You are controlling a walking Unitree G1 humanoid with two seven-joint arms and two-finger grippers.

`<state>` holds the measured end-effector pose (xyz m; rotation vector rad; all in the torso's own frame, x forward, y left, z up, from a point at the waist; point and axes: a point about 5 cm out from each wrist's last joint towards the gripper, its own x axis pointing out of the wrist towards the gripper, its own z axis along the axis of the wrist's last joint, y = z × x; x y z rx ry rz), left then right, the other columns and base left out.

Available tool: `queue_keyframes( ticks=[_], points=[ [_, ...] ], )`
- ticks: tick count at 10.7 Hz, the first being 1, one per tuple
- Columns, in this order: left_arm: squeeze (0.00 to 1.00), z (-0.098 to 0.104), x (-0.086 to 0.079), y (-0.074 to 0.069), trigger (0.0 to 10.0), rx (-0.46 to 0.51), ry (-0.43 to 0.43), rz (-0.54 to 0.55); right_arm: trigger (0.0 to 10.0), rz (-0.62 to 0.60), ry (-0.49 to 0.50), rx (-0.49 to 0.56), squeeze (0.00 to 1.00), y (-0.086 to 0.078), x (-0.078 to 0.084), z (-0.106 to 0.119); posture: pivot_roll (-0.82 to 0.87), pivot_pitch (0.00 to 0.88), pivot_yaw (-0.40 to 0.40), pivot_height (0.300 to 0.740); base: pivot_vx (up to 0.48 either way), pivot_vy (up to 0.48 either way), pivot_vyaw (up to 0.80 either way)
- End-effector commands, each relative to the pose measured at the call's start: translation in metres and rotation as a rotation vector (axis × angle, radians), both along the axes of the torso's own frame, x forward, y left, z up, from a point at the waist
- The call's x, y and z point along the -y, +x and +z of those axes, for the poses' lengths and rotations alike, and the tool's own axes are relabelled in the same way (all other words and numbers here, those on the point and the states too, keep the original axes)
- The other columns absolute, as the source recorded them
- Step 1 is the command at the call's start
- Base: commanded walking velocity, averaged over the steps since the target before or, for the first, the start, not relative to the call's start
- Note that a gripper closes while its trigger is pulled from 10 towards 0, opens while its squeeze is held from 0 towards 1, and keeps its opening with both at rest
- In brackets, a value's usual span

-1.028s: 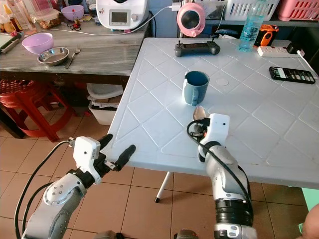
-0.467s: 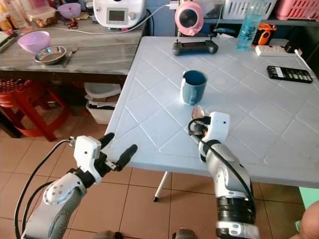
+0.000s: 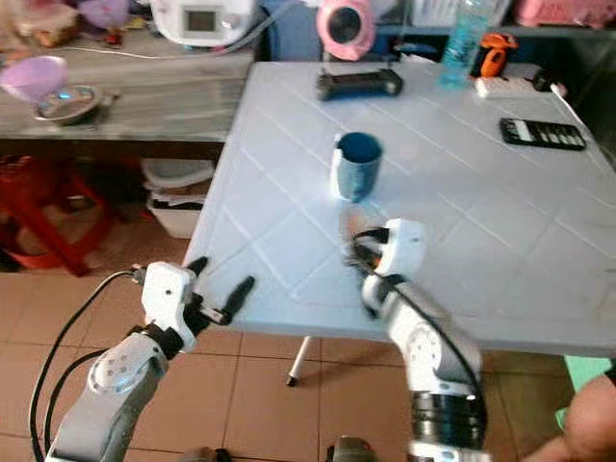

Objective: Setting the table

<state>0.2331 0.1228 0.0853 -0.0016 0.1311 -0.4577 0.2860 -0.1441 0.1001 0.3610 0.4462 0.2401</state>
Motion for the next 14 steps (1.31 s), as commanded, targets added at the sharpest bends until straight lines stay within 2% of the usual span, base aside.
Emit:
queue_keyframes(
  ticks=[1,2,4,5,7,9,11,14],
  points=[
    [0.0,-0.002,-0.007,0.003,10.0,0.003,0.031,0.042,0.0,0.135,0.032,-0.125,0.0,-0.014,-0.023,-0.022,-0.04,0.088,0.058,0.74,0.0,0.48,0.0],
    [0.0,-0.001,-0.009,0.006,10.0,0.024,0.037,0.084,0.0,0.236,0.039,-0.1,0.0,-0.019,-0.032,-0.015,-0.04,0.082,0.053,0.74,0.0,0.48,0.0],
    [0.0,-0.001,-0.01,0.007,10.0,0.043,0.061,0.109,0.0,0.253,-0.053,0.009,0.0,-0.013,-0.031,-0.004,-0.04,0.076,0.05,0.74,0.0,0.48,0.0],
    [0.0,-0.002,-0.014,0.01,10.0,0.057,0.08,0.161,0.0,0.19,-0.14,0.128,0.0,-0.001,-0.022,0.009,-0.05,0.065,0.046,0.74,0.0,0.48,0.0],
    [0.0,0.0,-0.018,0.012,10.0,0.084,0.072,0.223,0.0,0.113,-0.181,0.189,0.0,0.005,-0.011,0.016,-0.05,0.065,0.042,0.74,0.0,0.48,0.0],
    [0.0,0.0,-0.02,0.015,10.0,0.093,0.084,0.232,0.0,0.053,-0.22,0.263,0.0,0.01,-0.005,0.022,-0.05,0.069,0.043,0.74,0.0,0.448,0.0],
    [0.0,0.0,-0.02,0.017,10.0,0.103,0.086,0.246,0.0,0.038,-0.24,0.295,0.0,0.012,-0.004,0.022,-0.05,0.066,0.045,0.74,0.0,0.439,0.0],
    [0.0,0.0,-0.021,0.019,10.0,0.107,0.093,0.258,0.0,0.005,-0.264,0.333,0.0,0.014,0.0,0.025,-0.05,0.067,0.047,0.74,0.263,0.401,0.0]
  ],
)
